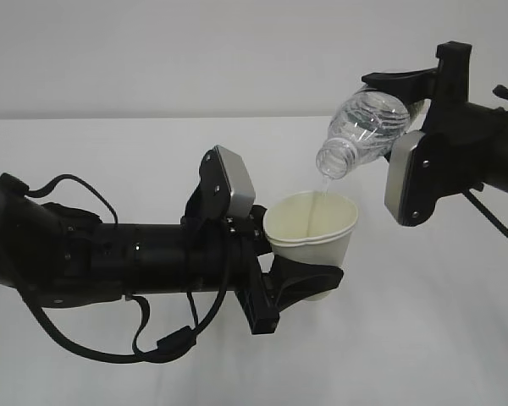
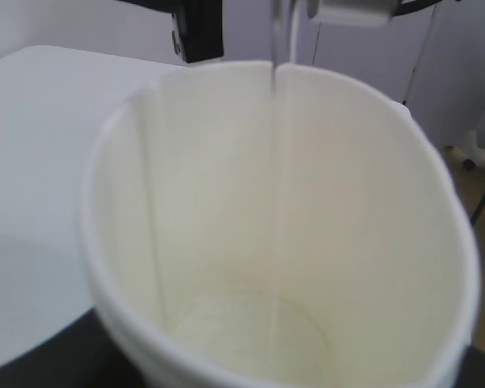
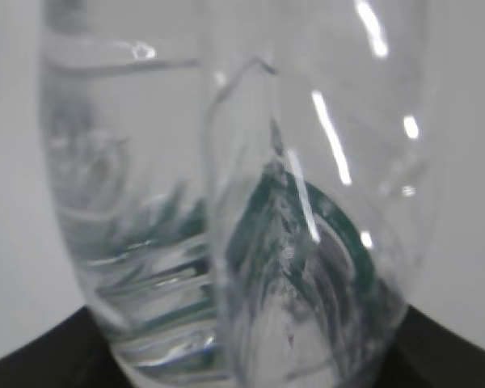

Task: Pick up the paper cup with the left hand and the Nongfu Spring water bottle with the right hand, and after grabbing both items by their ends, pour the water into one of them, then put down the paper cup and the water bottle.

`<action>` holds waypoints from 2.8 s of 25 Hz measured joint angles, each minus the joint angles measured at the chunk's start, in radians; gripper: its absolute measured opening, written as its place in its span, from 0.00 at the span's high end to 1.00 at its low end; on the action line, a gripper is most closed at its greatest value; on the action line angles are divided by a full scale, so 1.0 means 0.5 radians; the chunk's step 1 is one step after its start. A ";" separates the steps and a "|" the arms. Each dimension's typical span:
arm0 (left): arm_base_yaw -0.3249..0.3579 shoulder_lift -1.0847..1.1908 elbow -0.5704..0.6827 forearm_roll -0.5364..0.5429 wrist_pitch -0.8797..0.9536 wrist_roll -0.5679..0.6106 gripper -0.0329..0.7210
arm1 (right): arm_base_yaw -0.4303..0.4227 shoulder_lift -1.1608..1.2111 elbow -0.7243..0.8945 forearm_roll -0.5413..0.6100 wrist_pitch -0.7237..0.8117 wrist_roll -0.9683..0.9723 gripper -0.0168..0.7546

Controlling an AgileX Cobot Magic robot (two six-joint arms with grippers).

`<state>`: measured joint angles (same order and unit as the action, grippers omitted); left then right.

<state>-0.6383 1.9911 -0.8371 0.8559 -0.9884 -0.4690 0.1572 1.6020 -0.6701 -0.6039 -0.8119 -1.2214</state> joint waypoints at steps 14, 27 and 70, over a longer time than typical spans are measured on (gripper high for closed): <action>0.000 0.000 0.000 0.025 -0.047 0.000 0.38 | 0.000 0.000 -0.003 0.000 -0.028 -0.025 0.39; 0.000 0.000 0.000 0.078 -0.058 0.000 0.38 | 0.000 0.000 -0.003 0.000 -0.045 -0.075 0.40; 0.000 0.000 0.000 0.151 -0.044 0.000 0.38 | 0.000 0.000 -0.023 0.000 -0.084 -0.142 0.40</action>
<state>-0.6383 1.9911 -0.8371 0.9317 -1.0105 -0.4690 0.1572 1.6020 -0.6818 -0.6039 -0.8538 -1.2924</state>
